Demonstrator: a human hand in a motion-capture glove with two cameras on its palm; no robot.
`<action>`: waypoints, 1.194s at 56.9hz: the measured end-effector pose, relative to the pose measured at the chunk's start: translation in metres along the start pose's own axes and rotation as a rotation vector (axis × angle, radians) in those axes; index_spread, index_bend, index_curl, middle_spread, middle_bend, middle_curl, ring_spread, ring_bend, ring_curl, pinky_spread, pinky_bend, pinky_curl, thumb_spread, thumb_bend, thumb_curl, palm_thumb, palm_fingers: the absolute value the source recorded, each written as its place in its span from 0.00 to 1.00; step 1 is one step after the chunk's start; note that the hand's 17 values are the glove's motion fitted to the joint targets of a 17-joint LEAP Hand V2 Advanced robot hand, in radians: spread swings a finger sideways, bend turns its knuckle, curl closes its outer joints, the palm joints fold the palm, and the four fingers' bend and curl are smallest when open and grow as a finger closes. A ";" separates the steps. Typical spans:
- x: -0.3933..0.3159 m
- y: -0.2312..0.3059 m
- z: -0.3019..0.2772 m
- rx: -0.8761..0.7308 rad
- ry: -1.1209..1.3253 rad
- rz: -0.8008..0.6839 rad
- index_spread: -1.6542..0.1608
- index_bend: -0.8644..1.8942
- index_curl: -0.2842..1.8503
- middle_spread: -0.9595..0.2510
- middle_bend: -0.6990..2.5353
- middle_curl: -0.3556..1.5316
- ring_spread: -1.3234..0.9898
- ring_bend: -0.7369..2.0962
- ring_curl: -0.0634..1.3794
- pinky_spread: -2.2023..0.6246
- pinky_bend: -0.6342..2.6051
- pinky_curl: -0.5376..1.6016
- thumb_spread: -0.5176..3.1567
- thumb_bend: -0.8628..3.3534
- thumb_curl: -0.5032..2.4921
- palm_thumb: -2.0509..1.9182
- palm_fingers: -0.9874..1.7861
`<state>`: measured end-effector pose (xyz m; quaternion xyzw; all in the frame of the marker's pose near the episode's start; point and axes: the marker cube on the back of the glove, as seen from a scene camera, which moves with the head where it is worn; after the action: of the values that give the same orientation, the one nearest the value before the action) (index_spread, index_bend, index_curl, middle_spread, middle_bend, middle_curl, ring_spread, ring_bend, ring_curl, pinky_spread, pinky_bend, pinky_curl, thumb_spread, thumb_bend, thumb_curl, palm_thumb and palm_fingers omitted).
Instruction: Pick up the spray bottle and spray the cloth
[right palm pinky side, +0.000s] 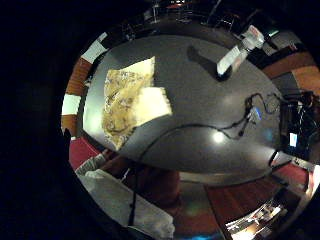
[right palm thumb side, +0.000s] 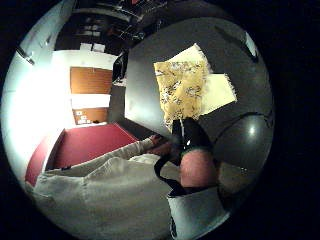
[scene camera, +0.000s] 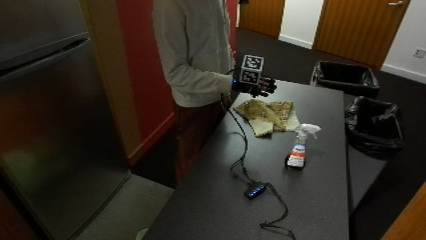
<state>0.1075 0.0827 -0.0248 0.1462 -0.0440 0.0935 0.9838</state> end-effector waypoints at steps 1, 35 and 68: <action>0.003 0.001 -0.001 0.005 0.001 0.009 0.68 0.38 0.28 0.77 0.28 0.35 0.60 0.33 0.17 0.86 0.28 0.40 0.41 0.20 0.32 0.71 0.39; 0.070 0.012 -0.039 0.477 -0.139 0.179 0.71 0.35 0.26 0.79 0.28 0.36 0.58 0.35 0.21 0.85 0.29 0.42 0.41 0.20 0.33 0.72 0.41; 0.126 -0.038 -0.027 0.894 -0.415 0.386 0.77 0.35 0.22 0.76 0.31 0.39 0.57 0.41 0.26 0.83 0.31 0.42 0.41 0.20 0.33 0.72 0.45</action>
<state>0.2395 0.0767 -0.0466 0.5562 -0.2198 0.2518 0.7608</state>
